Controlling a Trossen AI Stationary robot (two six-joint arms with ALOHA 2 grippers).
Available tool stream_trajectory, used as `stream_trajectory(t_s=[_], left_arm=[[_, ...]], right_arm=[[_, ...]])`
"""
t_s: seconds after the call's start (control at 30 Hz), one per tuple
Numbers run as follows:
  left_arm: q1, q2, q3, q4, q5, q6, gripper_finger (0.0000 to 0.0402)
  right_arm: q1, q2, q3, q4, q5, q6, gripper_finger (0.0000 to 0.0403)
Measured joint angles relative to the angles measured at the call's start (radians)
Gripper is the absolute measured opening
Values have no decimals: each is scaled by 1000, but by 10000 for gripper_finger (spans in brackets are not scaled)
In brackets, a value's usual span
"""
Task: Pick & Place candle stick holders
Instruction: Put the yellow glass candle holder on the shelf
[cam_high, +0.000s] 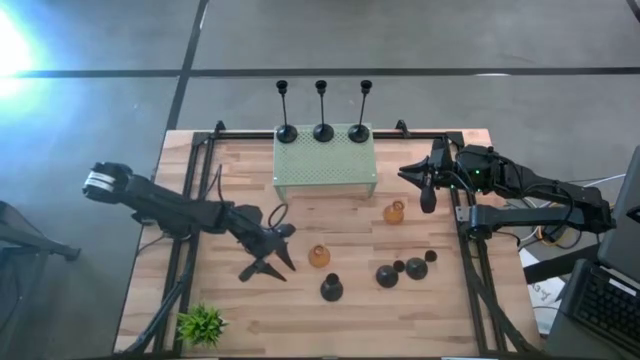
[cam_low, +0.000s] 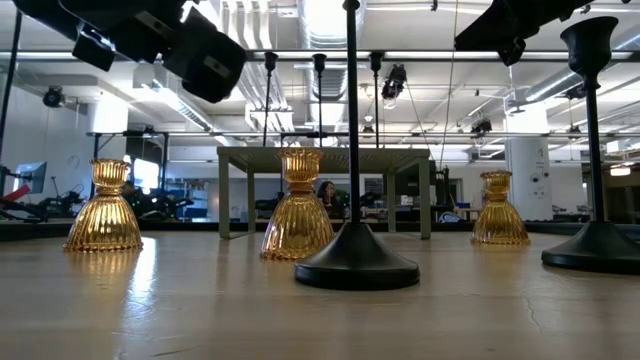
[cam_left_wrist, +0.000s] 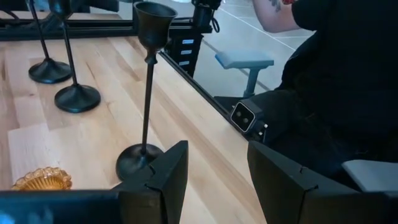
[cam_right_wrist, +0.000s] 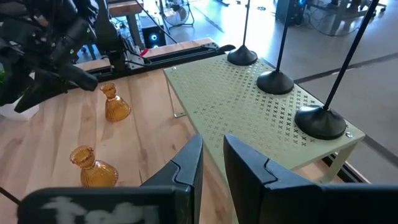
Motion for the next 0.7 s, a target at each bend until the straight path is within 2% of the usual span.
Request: stream_trajectory(t_s=[0.3, 0.5, 0.7], left_arm=[[1, 3, 18, 1, 0, 22, 170], [8, -93, 11, -64, -24, 38, 170], [8, -234, 9, -243, -195, 97, 170]], right_arm=[[0, -2, 0, -6, -6, 4, 56], [12, -33, 0, -131, -68, 32, 56], [80, -68, 0, -198, -68, 79, 52]])
